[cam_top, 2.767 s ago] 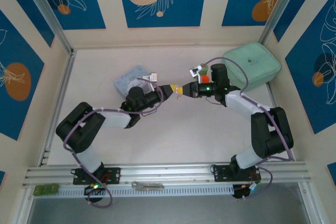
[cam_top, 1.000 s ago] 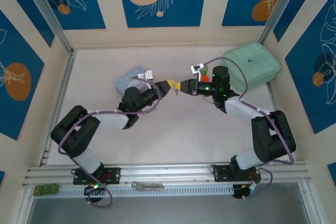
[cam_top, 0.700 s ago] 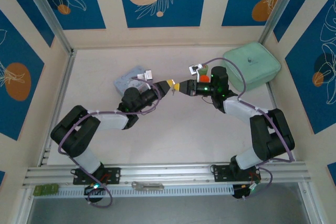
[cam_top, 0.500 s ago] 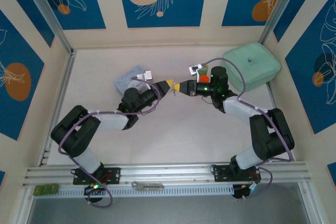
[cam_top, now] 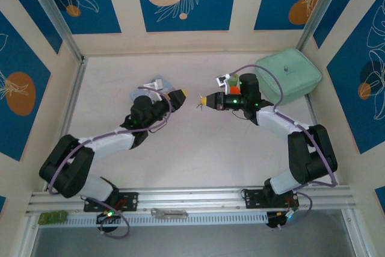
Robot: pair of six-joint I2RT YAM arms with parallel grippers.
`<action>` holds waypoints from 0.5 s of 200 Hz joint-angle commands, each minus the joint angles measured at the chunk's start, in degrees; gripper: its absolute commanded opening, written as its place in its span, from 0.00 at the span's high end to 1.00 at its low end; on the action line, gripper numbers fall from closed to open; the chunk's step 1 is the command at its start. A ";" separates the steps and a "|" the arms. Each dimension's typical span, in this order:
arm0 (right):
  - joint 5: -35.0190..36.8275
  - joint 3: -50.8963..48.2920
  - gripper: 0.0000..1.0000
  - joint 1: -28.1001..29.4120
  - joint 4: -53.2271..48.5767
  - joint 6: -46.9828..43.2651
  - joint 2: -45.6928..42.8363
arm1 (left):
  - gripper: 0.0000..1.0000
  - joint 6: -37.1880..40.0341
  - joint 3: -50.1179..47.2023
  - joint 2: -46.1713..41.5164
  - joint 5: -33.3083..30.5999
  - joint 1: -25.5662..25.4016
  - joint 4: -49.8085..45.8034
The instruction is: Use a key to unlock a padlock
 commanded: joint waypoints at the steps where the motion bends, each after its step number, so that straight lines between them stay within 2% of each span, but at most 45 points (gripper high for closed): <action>1: 5.90 2.81 1.00 1.29 -10.58 -6.76 -1.03 | 0.38 8.49 -0.49 -2.77 -7.75 0.47 -18.13; 21: 8.13 3.26 1.00 1.84 -12.45 -7.87 -0.53 | 0.39 11.24 -1.50 -4.61 -12.07 0.47 -24.05; 43: 8.57 3.80 1.00 1.89 -12.92 -8.05 0.26 | 0.47 12.92 -2.85 -5.30 -15.76 0.69 -26.62; 77: 8.93 4.40 1.00 2.35 -13.43 -8.14 0.60 | 0.57 13.32 -1.61 -0.35 -16.46 2.67 -29.94; 100: 9.73 4.35 1.00 2.84 -14.46 -8.78 0.13 | 0.60 12.56 -1.42 3.46 -15.11 4.82 -27.61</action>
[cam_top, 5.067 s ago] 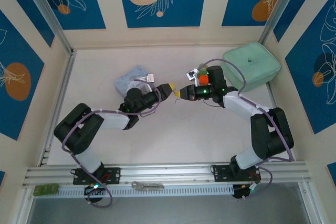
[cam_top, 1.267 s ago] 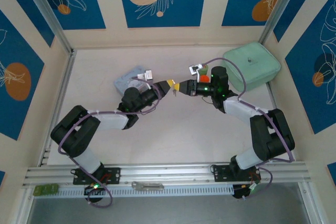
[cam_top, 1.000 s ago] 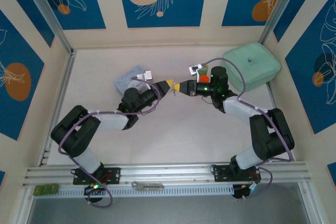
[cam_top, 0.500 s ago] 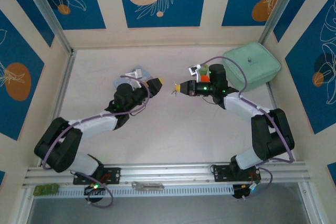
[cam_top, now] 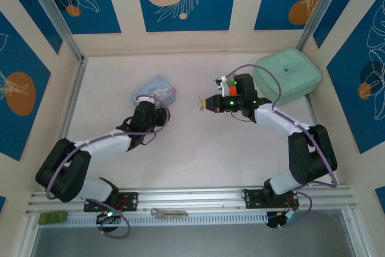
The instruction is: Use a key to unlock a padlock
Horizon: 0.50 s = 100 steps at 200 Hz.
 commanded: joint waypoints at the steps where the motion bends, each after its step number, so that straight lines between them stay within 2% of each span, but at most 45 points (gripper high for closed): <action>1: 0.96 1.47 1.00 0.77 -2.59 -1.80 0.01 | 0.60 0.64 1.02 3.39 -0.82 2.42 -0.97; 45: 1.99 1.02 1.00 1.12 -3.87 -2.62 -0.92 | 0.57 1.05 3.53 9.55 1.50 5.91 3.04; 80: 2.32 1.11 1.00 1.13 -4.24 -2.97 -0.91 | 0.46 3.38 5.66 12.95 4.39 8.30 6.59; 100: 2.35 1.19 1.00 1.25 -4.34 -3.15 -0.66 | 0.44 5.01 6.76 14.46 5.55 9.38 7.14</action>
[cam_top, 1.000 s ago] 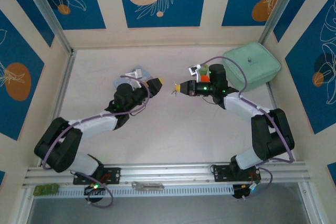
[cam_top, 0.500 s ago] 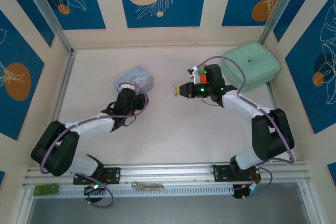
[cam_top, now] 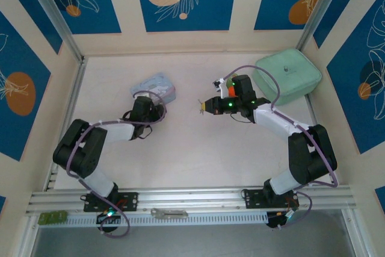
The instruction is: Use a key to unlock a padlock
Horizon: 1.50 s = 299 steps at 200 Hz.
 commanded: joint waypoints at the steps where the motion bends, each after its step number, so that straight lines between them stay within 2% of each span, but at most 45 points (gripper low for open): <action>1: 0.22 1.09 1.00 0.49 -1.54 -1.40 -0.63 | 0.44 3.01 2.43 1.76 2.69 1.54 3.24; 64: 0.40 1.62 1.00 0.87 -1.80 -1.66 -0.19 | 0.44 2.43 4.41 7.82 12.55 2.47 9.22; 124: 0.51 2.30 1.00 1.23 -2.36 -1.83 -0.06 | 0.49 1.00 4.94 12.40 9.15 2.44 11.47; 161: 0.56 2.97 1.00 1.27 -2.60 -1.93 0.15 | 0.52 0.98 5.76 14.82 9.82 2.56 13.12; 204: 0.61 3.55 1.00 1.40 -2.98 -2.16 0.40 | 0.71 0.13 6.31 16.98 11.30 2.56 15.57; 251: 0.43 3.81 1.00 1.39 -2.92 -2.10 1.36 | 0.87 -1.10 6.10 17.29 12.41 2.90 17.38; 274: 0.26 3.93 1.00 1.44 -2.45 -1.90 1.99 | 1.00 -3.09 5.54 16.77 14.26 2.99 18.66; 299: -0.84 3.65 1.00 1.37 -1.65 -1.60 3.32 | 1.00 -8.10 4.69 15.03 18.47 2.96 20.47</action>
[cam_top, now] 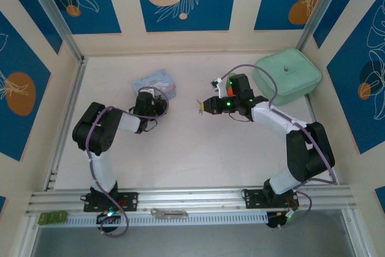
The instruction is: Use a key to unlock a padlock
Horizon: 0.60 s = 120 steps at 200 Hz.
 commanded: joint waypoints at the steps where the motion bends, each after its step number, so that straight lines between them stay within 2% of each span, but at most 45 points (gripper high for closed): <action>1: -1.80 1.65 1.00 0.33 0.21 -0.30 1.44 | 1.00 -5.28 -0.84 -1.09 5.86 0.39 2.94; 26: -5.84 0.60 1.00 0.06 3.45 1.73 3.74 | 1.00 -13.41 -1.78 -2.35 11.93 0.40 8.13; 53: -10.78 -0.02 1.00 -0.33 8.14 4.54 7.24 | 1.00 -24.42 -3.68 -1.07 16.37 0.27 20.00; 101: -17.36 -0.59 1.00 -0.60 16.87 10.24 13.02 | 1.00 -40.87 -6.05 6.36 16.28 -0.82 42.60; 120: -18.12 -0.60 1.00 -0.12 19.18 12.07 14.76 | 1.00 -42.70 -5.53 7.33 16.24 -1.89 43.32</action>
